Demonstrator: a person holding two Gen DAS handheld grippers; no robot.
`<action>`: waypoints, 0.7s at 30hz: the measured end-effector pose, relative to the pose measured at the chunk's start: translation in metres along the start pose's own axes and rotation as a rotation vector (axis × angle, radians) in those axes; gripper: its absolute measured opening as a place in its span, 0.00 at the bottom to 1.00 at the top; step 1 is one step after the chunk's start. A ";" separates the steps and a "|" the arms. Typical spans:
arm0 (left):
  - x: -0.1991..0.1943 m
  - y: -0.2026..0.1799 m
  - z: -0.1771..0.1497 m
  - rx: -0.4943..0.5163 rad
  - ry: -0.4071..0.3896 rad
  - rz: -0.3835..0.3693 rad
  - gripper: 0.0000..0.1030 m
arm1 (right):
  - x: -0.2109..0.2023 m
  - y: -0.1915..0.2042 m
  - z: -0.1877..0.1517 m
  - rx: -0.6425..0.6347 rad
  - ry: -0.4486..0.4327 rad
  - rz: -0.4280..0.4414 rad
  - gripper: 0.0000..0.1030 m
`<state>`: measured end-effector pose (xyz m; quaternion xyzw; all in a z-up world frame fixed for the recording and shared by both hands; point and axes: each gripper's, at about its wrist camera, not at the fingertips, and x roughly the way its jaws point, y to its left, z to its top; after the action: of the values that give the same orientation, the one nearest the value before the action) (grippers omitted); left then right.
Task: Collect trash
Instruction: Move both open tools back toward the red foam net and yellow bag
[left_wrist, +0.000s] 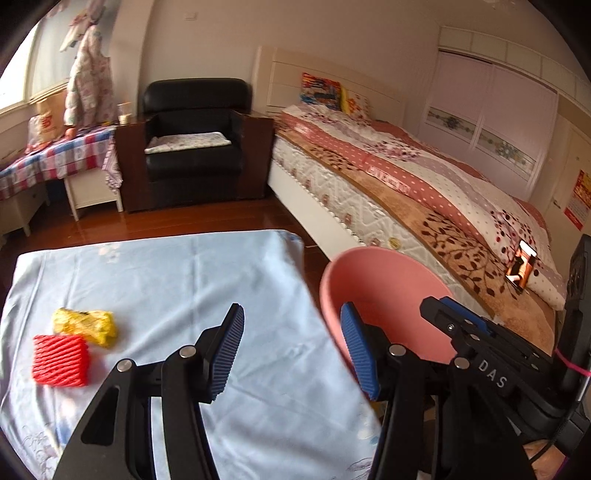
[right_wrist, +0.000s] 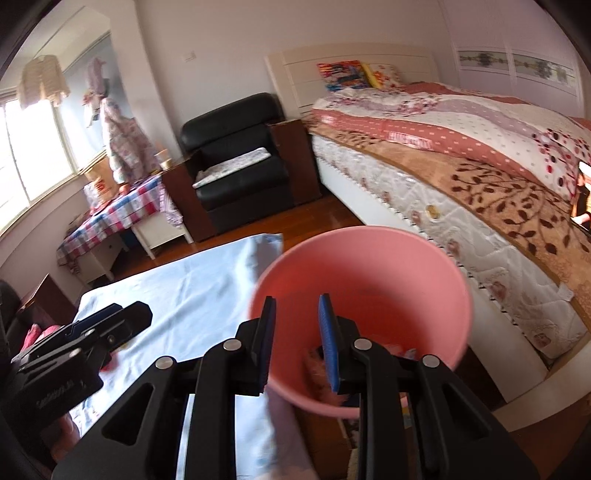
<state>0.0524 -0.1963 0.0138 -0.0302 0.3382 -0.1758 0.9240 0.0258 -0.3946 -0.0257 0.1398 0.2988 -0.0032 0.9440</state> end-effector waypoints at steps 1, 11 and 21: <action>-0.004 0.006 -0.001 -0.007 -0.005 0.013 0.52 | 0.000 0.007 -0.001 -0.008 0.003 0.014 0.24; -0.050 0.088 -0.025 -0.121 -0.033 0.167 0.53 | -0.001 0.061 -0.014 -0.079 0.036 0.132 0.24; -0.067 0.178 -0.068 -0.336 0.033 0.310 0.52 | 0.015 0.112 -0.021 -0.159 0.080 0.199 0.24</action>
<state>0.0156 -0.0025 -0.0280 -0.1286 0.3782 0.0264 0.9164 0.0370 -0.2799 -0.0210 0.0934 0.3202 0.1198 0.9351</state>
